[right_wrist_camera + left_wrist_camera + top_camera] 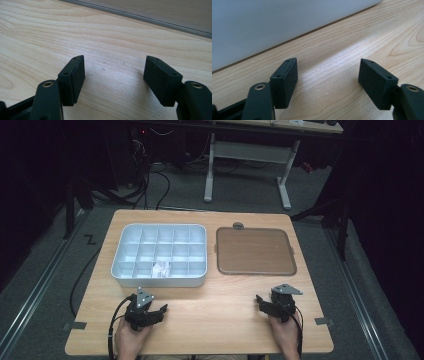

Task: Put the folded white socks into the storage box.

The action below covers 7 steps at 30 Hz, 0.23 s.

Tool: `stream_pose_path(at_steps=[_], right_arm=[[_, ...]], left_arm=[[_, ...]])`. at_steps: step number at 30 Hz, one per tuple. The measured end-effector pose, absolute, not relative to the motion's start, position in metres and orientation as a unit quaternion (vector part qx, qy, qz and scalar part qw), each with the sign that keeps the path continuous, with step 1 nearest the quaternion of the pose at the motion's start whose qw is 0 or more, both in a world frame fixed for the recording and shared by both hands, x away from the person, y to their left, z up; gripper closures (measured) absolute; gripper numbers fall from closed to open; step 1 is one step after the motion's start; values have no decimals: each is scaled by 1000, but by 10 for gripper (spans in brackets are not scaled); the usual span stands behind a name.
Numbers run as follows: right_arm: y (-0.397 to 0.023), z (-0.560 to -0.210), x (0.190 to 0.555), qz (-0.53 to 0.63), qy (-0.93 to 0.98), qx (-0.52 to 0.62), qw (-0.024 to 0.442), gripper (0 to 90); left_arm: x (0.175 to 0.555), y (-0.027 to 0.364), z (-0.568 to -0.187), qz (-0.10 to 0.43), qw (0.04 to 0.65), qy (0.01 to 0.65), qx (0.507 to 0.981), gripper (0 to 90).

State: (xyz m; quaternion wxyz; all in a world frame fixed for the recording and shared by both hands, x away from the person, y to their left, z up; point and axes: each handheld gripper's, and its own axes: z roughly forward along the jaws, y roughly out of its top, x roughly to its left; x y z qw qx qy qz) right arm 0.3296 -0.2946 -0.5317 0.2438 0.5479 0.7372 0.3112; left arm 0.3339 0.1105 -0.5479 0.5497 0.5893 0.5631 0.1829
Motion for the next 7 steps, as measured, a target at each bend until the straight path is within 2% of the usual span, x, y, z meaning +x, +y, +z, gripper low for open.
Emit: stream_pose_path(at_steps=[7], right_arm=[[-295, -532, 330, 311, 737, 548, 244, 341]], left_arm=[[334, 110, -548, 181, 550, 563, 590, 310]])
